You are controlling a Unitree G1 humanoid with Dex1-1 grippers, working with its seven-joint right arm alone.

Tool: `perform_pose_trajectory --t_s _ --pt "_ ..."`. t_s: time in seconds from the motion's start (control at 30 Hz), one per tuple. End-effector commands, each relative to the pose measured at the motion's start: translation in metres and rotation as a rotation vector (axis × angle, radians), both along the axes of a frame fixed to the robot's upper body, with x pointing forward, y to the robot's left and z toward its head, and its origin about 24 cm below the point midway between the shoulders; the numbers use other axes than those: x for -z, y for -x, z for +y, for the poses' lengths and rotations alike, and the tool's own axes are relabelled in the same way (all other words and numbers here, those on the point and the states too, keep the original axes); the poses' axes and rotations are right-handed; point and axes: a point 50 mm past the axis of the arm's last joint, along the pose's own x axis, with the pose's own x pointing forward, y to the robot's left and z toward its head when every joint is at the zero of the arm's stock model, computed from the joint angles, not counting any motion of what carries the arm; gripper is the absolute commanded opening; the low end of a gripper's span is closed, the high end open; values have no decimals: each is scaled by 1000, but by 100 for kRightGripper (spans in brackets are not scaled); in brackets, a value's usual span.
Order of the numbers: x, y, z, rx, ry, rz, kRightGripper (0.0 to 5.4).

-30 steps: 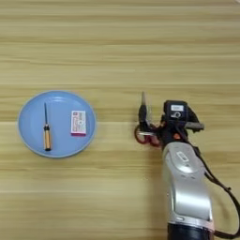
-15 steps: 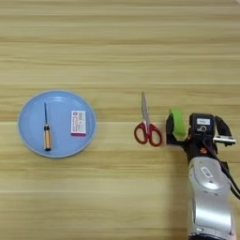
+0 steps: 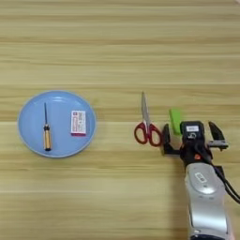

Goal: Move the objects on the table

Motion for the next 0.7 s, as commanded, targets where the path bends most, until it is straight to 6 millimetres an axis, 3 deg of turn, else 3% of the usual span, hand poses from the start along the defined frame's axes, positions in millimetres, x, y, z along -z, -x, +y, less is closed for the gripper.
perform_pose_trajectory --t_s 0.03,0.33,0.7 --pt "-24 -13 -5 -27 73 -88 538" --pt "-21 -15 -4 -25 68 -87 538" --pt "-13 -22 22 -104 44 -84 538"
